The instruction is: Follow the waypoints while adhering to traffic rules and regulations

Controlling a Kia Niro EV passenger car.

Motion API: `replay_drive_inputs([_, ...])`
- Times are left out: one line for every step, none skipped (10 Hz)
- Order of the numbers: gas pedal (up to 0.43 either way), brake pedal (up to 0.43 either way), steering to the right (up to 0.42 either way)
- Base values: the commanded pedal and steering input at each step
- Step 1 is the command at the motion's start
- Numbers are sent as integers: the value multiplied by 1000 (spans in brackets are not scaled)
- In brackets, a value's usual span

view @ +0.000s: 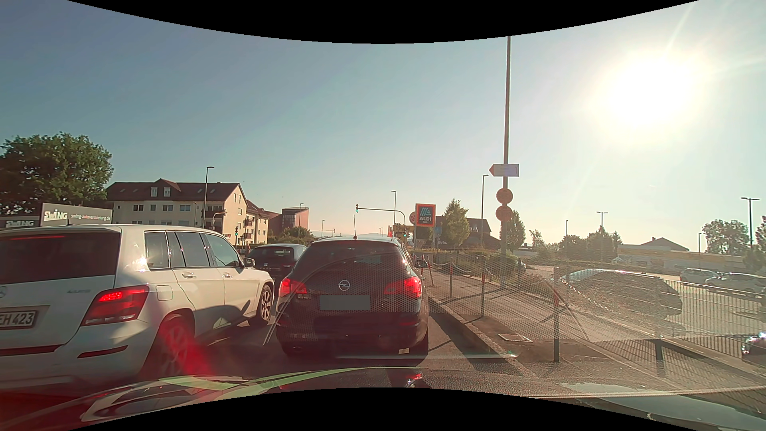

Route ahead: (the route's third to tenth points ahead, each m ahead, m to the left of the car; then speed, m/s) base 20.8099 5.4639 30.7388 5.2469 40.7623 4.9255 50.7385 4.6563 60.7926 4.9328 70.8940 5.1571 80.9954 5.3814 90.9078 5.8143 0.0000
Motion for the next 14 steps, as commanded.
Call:
replay_drive_inputs([0, 274, -18])
replay_drive_inputs([0, 280, -18])
replay_drive_inputs([0, 274, -19])
replay_drive_inputs([0, 280, -18])
replay_drive_inputs([0, 274, -19])
replay_drive_inputs([0, 280, -18])
replay_drive_inputs([0, 274, -18])
replay_drive_inputs([0, 250, -19])
replay_drive_inputs([0, 85, -19])
replay_drive_inputs([0, 0, -18])
replay_drive_inputs([0, 0, -17])
replay_drive_inputs([0, 0, -17])
replay_drive_inputs([0, 0, -16])
replay_drive_inputs([8, 0, -17])
